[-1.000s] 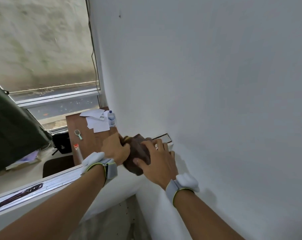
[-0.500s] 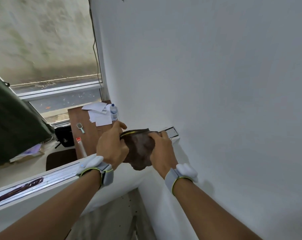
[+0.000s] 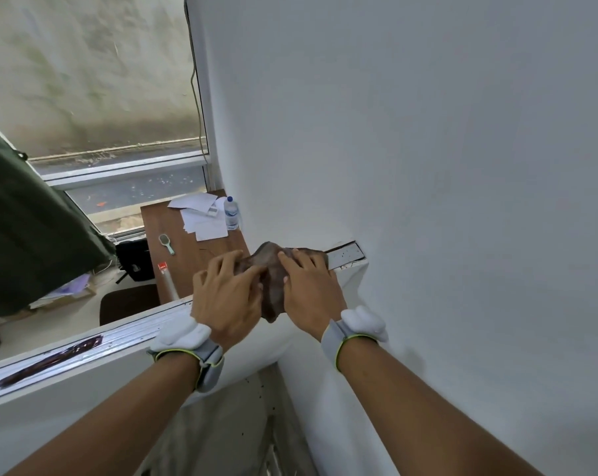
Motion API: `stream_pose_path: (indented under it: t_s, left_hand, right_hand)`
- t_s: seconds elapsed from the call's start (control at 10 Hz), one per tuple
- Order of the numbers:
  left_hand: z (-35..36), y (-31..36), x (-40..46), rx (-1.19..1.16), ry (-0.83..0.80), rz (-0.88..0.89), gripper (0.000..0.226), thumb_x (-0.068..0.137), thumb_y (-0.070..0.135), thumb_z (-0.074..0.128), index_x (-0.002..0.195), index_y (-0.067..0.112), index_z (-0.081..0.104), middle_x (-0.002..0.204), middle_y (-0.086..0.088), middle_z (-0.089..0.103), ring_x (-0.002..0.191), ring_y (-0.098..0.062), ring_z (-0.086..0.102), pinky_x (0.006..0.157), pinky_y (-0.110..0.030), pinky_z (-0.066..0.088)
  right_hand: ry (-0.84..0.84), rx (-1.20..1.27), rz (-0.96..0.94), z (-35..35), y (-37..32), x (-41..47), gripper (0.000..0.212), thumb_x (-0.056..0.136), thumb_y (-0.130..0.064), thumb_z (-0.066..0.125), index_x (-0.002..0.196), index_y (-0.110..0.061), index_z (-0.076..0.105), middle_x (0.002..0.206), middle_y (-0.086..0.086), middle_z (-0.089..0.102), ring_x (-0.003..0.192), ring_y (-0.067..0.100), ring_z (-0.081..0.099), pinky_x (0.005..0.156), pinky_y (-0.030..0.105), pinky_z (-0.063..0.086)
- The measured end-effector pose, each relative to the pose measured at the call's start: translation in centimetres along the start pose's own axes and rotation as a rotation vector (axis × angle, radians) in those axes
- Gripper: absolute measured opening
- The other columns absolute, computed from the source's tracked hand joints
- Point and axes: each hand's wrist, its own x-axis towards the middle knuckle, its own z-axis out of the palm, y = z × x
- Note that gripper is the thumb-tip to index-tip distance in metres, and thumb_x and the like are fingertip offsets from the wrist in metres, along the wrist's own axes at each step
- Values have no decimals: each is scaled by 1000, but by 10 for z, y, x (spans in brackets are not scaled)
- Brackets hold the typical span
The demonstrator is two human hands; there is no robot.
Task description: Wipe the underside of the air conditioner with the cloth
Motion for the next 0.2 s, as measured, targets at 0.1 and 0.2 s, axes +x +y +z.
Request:
stream_pose_path:
  t_s: [0.1,0.2]
  left_hand:
    - [-8,4,-7,-29,-61,-17,49,95,44,38,137,36,63,151,-8,53,142,-34,45,108,-56,35]
    - [-18,8,-7,-60,-51,-17,42,103,41,43,141,35,59,156,-7,49,146,-32,42,112,-57,33]
  right_hand:
    - [102,126,6,-8,1,-14,58,113,-20,46,169,-27,37,173,2,42,158,27,38,128,45,33]
    - [213,239,49,-20,3,-27,54,112,-26,51,165,-29,43,169,-2,48,154,22,44,128,44,33]
